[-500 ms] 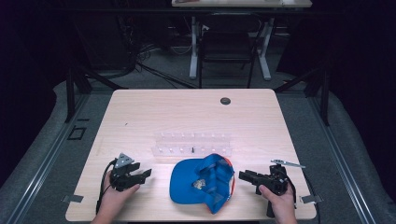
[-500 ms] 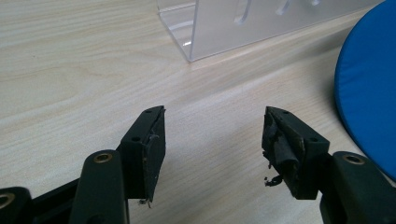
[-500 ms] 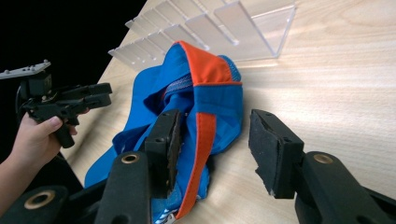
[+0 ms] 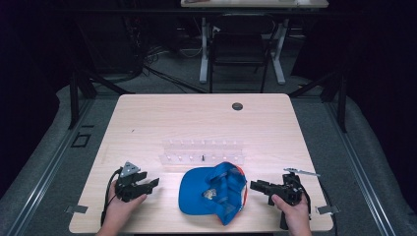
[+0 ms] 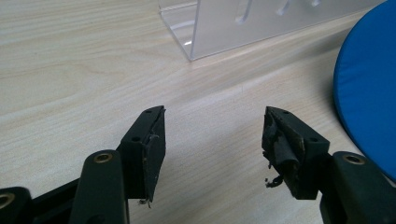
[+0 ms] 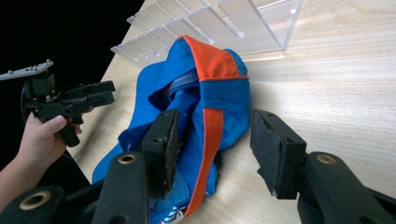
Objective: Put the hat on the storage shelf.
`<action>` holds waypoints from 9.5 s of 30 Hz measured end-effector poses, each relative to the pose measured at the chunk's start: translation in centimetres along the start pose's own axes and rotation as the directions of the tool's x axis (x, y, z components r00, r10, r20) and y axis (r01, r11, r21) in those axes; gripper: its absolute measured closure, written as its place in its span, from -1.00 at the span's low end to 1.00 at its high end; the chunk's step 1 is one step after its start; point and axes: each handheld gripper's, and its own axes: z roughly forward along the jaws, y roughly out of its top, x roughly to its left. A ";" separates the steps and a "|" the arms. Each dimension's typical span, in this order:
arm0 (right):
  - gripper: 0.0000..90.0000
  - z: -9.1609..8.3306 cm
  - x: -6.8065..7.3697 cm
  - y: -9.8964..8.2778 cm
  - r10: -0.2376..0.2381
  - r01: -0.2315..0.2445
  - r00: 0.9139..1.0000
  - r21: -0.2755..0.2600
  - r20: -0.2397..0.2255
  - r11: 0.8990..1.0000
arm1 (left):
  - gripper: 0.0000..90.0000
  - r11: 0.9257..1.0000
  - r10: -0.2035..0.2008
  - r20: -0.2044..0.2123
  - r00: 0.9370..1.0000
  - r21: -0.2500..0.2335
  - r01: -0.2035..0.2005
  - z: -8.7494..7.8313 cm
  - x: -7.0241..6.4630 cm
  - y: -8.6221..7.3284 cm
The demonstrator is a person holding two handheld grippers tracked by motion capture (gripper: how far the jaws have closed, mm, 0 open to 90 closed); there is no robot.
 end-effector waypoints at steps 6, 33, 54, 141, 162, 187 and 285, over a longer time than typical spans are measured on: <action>0.12 -0.3 -0.5 0.1 0.010 -0.009 1.000 -0.015 0.021 1.000 | -0.11 1.000 -0.004 -0.002 1.000 -0.002 0.004 0.0 0.0 0.0; 0.10 0.0 2.1 0.9 0.003 -0.001 0.999 0.039 -0.038 0.999 | -0.11 1.000 -0.005 -0.004 1.000 -0.004 0.005 0.0 -0.1 0.0; 0.13 2.1 0.8 0.6 0.041 -0.044 0.999 0.164 0.020 0.985 | -0.11 1.000 0.008 0.007 1.000 0.000 -0.008 0.1 -0.4 0.1; 0.72 -0.6 8.4 8.2 0.032 -0.022 0.999 0.306 -0.028 0.952 | -0.10 1.000 0.023 0.013 1.000 0.014 -0.023 0.2 -0.6 0.0; 0.72 -1.3 12.1 10.8 0.025 0.005 0.995 0.295 -0.097 0.956 | -0.09 1.000 0.028 0.014 1.000 0.014 -0.028 0.3 -0.8 0.0; 0.72 -1.4 16.3 13.6 0.006 0.038 0.987 0.267 -0.162 0.963 | -0.08 0.999 0.030 0.022 0.999 0.016 -0.030 0.3 -0.8 0.0; 0.72 0.6 19.9 20.1 0.026 -0.003 0.983 0.130 -0.180 0.992 | 0.29 0.935 0.335 0.147 0.931 -0.171 -0.310 0.3 -15.3 8.0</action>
